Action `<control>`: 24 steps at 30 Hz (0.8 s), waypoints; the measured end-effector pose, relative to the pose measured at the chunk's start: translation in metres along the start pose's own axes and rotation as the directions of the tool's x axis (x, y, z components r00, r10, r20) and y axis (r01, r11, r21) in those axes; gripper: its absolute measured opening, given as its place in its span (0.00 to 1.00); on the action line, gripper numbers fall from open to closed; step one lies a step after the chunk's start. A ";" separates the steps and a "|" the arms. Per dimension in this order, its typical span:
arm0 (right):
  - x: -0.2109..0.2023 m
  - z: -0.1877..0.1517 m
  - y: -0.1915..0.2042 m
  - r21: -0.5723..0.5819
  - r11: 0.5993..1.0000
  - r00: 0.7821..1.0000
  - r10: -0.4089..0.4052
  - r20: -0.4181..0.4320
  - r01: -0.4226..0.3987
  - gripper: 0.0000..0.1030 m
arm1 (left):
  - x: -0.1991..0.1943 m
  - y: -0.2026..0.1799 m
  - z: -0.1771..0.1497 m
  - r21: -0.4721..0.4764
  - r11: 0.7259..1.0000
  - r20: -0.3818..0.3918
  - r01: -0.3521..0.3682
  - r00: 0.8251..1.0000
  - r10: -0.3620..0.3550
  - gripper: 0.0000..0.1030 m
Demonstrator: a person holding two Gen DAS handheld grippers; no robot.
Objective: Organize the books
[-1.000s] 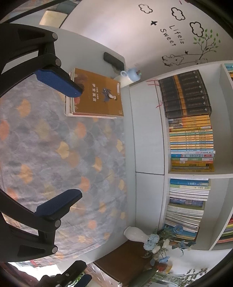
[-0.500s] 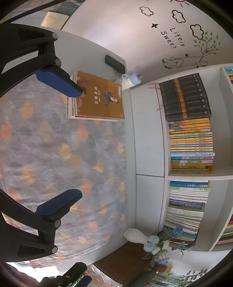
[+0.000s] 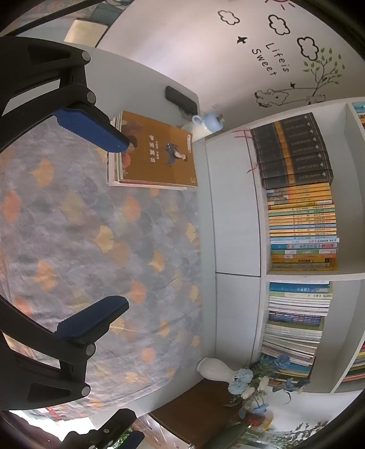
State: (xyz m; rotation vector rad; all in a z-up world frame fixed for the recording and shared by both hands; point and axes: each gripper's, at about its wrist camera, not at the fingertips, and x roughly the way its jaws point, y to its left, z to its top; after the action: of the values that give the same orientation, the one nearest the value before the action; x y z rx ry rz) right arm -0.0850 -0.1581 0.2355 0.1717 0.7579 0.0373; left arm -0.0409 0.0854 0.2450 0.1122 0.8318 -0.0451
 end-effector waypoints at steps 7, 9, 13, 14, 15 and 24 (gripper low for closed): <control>0.001 0.000 -0.002 0.008 1.000 1.000 -0.006 -0.004 0.006 0.93 | 0.003 -0.003 -0.001 0.008 1.000 -0.004 0.001 1.000 -0.001 0.99; 0.002 0.000 -0.002 0.008 1.000 1.000 -0.006 -0.006 0.007 0.93 | 0.003 -0.003 0.000 0.008 1.000 -0.005 0.001 1.000 -0.001 0.99; 0.003 -0.001 -0.003 0.009 1.000 1.000 -0.004 -0.009 0.004 0.93 | 0.004 -0.002 0.000 0.007 1.000 -0.005 0.005 1.000 -0.005 0.99; 0.003 -0.001 -0.003 0.008 1.000 1.000 -0.005 -0.010 0.005 0.93 | 0.004 -0.002 0.000 0.007 1.000 -0.006 0.005 1.000 -0.005 0.99; 0.003 -0.001 -0.003 0.008 1.000 1.000 -0.004 -0.010 0.004 0.93 | 0.004 -0.002 0.000 0.006 1.000 -0.006 0.005 1.000 -0.005 0.99; 0.007 0.001 -0.003 0.002 1.000 1.000 0.005 -0.017 -0.005 0.93 | 0.005 -0.001 0.000 0.007 1.000 -0.007 0.007 1.000 -0.007 0.99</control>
State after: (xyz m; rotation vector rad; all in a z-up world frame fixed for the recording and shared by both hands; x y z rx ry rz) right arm -0.0798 -0.1605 0.2309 0.1754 0.7742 0.0430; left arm -0.0378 0.0842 0.2409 0.1161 0.8394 -0.0542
